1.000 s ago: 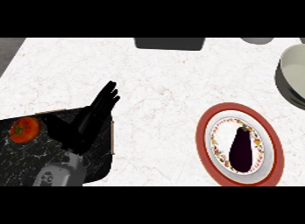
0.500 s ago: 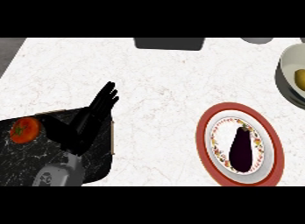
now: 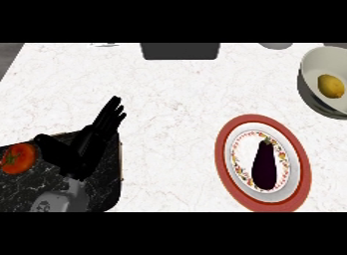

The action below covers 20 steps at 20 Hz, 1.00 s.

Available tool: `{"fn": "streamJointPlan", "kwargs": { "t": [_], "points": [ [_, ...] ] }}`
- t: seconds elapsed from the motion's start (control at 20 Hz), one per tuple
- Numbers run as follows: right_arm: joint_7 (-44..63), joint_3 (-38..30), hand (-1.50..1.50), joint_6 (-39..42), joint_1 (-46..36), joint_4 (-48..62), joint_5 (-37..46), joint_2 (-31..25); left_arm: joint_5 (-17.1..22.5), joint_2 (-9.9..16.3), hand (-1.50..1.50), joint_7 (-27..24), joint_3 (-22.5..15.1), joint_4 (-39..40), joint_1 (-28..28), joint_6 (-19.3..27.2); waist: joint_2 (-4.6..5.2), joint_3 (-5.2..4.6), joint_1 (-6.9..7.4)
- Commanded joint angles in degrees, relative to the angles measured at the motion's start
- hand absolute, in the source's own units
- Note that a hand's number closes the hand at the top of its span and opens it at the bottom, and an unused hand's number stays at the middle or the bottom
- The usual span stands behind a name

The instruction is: Pick the lemon from the plate and place it in the bowl

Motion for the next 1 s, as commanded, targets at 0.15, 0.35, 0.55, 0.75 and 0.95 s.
{"fn": "streamJointPlan", "kwargs": {
  "t": [0.15, 0.35, 0.55, 0.75, 0.95],
  "points": [
    [-7.16, -1.78, -1.50, 7.95, 9.46, -19.45, -11.23, 10.05, 1.67, 2.23, 0.00, -0.02, 3.74, -0.55, 1.60, -0.18, -1.40, -0.29, -3.39],
    [-8.47, 1.95, -1.50, 10.59, 17.16, -31.85, -11.46, 17.58, -0.04, 0.84, 0.00, -0.92, 3.12, 0.98, 2.26, 1.76, -1.87, -0.42, -5.30],
    [-10.79, 5.08, 1.50, 11.62, 27.60, -42.33, -11.07, 26.86, 0.19, 0.95, 0.00, 0.07, 2.80, -1.08, 3.35, 1.81, -2.20, -0.42, -5.84],
    [-13.11, 8.50, 1.50, 13.09, 39.11, -50.21, -13.92, 28.82, 0.64, 1.01, 0.00, -0.90, 2.97, -0.84, 4.29, 1.14, -2.11, -0.38, -5.97],
    [-14.39, 14.01, 1.50, 13.64, 50.88, -51.97, -19.37, 28.96, 0.62, 0.92, 0.00, -0.54, 3.18, -0.68, 3.77, 1.54, -1.79, -0.17, -6.23]
  ]
}}
